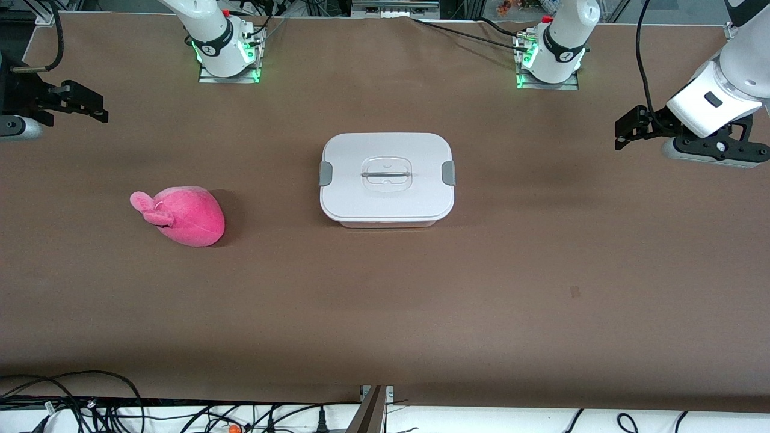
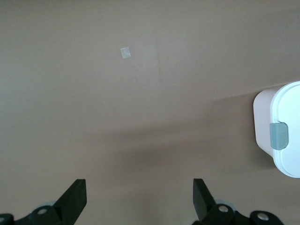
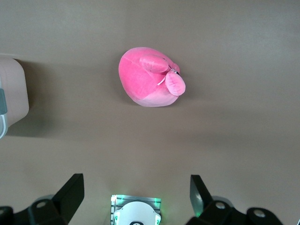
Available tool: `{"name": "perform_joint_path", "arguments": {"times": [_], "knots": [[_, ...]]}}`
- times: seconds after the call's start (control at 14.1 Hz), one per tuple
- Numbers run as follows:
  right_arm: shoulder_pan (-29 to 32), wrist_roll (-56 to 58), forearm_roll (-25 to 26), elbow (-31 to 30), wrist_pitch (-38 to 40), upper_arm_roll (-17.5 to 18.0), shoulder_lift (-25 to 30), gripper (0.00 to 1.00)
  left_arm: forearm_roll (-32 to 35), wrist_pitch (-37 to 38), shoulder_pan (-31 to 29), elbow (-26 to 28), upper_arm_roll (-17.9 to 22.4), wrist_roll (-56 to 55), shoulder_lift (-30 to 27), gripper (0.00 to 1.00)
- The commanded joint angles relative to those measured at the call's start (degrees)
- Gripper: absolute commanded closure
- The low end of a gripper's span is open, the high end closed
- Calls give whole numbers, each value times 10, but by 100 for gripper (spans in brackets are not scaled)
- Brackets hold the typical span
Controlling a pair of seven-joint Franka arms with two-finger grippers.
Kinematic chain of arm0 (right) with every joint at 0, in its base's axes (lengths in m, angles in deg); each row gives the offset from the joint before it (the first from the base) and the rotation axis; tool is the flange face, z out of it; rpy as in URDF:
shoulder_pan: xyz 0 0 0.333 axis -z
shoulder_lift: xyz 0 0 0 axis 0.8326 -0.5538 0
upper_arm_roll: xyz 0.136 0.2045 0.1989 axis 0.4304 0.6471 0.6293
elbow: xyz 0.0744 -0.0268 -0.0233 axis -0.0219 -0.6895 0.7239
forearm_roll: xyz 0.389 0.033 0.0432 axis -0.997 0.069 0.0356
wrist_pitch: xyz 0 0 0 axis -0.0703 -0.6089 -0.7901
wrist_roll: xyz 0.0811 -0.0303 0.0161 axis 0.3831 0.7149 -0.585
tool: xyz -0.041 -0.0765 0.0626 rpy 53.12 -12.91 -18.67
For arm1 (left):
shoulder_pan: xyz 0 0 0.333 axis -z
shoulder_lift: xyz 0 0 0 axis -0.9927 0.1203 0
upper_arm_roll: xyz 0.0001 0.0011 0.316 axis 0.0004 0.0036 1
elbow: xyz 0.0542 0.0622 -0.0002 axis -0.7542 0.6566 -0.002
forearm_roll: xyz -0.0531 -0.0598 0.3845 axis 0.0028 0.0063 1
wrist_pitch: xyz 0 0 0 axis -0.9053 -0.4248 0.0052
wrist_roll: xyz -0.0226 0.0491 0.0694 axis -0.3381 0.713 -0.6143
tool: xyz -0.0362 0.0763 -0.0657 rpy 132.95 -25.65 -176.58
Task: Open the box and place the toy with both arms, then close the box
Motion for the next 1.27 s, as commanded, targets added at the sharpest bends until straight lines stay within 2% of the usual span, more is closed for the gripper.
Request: {"name": "perform_joint_path", "arguments": {"times": [0.0, 0.85, 0.99, 1.13, 1.2], "knots": [[5, -8, 1, 13, 5, 4, -5, 0, -13, 16, -1, -25, 0, 4, 12, 0], [6, -4, 2, 15, 4, 4, -5, 0, -12, 47, 5, -26, -3, 4, 14, 0], [6, -4, 2, 13, 4, 4, -5, 0, -23, 47, 7, -39, -30, 4, 16, 0], [6, -4, 2, 13, 4, 4, -5, 0, -79, 42, 8, -43, -67, -1, 25, 0], [6, -4, 2, 13, 3, 4, -5, 0, -82, 40, 9, -48, -85, -2, 28, 0]]}}
